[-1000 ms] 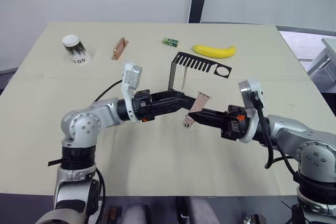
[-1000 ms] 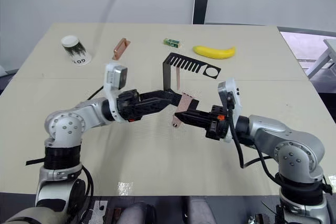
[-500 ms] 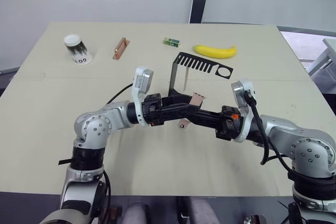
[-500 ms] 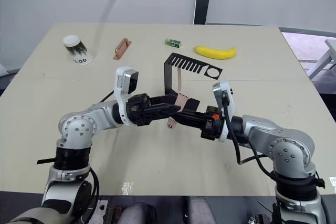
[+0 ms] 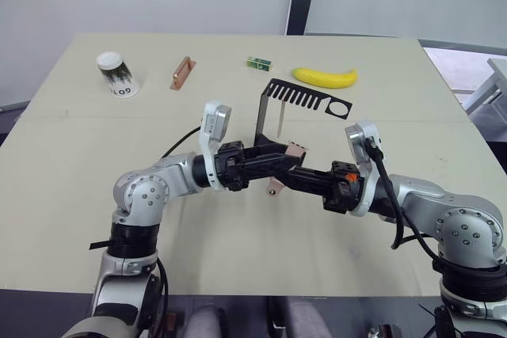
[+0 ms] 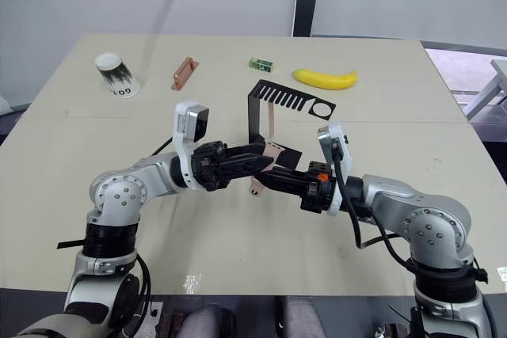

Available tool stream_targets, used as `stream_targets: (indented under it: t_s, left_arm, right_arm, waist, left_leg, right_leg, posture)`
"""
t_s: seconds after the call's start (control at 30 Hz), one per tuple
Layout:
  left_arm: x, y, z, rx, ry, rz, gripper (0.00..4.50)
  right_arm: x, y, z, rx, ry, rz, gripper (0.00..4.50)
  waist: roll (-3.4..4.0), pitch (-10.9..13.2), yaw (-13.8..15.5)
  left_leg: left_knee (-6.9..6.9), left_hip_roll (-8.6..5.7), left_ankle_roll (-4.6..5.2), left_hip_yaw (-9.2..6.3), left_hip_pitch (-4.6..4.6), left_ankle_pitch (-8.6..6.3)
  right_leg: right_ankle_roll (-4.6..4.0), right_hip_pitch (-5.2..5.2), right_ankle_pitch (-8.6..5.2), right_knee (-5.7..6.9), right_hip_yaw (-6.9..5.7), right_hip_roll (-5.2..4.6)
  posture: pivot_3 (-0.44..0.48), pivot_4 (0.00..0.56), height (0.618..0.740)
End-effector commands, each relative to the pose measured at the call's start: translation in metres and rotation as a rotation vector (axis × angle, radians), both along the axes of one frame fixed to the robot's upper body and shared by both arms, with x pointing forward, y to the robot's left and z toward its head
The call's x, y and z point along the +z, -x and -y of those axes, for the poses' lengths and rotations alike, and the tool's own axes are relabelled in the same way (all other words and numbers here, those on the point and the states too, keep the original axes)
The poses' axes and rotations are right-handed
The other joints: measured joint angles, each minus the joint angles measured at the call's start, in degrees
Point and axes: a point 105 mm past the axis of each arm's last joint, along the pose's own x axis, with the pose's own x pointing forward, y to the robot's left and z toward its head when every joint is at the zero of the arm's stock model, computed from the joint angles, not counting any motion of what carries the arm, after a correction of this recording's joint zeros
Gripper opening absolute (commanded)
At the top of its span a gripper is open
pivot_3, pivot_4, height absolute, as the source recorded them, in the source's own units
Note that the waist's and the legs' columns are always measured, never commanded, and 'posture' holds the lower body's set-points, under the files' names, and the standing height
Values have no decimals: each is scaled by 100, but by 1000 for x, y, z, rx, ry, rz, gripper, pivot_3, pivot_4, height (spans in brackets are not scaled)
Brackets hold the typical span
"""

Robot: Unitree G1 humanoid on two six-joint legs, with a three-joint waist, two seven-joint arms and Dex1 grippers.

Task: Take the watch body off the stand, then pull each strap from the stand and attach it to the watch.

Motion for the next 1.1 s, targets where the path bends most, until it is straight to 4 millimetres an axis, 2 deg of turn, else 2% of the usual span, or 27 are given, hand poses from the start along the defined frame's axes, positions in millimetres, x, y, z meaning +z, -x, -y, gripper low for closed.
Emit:
stream_targets:
  t_s: [0.03, 0.07, 0.17, 0.27, 0.83, 1.1]
  left_arm:
    - [5, 4, 2, -20, 21, 20, 2359]
    - [6, 4, 2, -20, 26, 21, 2359]
    - [7, 4, 2, -24, 43, 23, 1506]
    - [8, 5, 1, -30, 47, 22, 60]
    - [11, 4, 4, -34, 65, 22, 60]
    - [11, 2, 3, -33, 59, 32, 60]
  right_arm:
    - [9, 1, 0, 3, -26, 24, 0]
    - [9, 1, 0, 2, -26, 24, 0]
    - [9, 1, 1, -1, -25, 23, 0]
    - [10, 0, 1, -6, -29, 23, 0]
    - [17, 3, 0, -5, -40, 35, 0]
    - [15, 12, 2, -16, 37, 109, 0]
  waist:
    - [0, 0, 1]
    - [0, 0, 1]
    - [0, 0, 0]
    - [0, 0, -2]
    - [0, 0, 0]
    - [0, 0, 3]
  left_leg:
    - [0, 0, 0, 0, 0, 0]
    - [0, 0, 0, 0, 0, 0]
    - [0, 0, 0, 0, 0, 0]
    - [0, 0, 0, 0, 0, 0]
    - [0, 0, 0, 0, 0, 0]
    - [-1, 0, 0, -1, -1, 0]
  right_leg:
    - [0, 0, 0, 0, 0, 0]
    - [0, 0, 0, 0, 0, 0]
    - [0, 0, 0, 0, 0, 0]
    - [0, 0, 0, 0, 0, 0]
    - [0, 0, 0, -1, 0, 0]
    - [0, 0, 0, -3, 0, 0]
  posture:
    - [0, 150, 740]
    - [0, 150, 740]
    - [0, 150, 740]
    - [0, 150, 740]
    - [0, 150, 740]
    - [0, 150, 740]
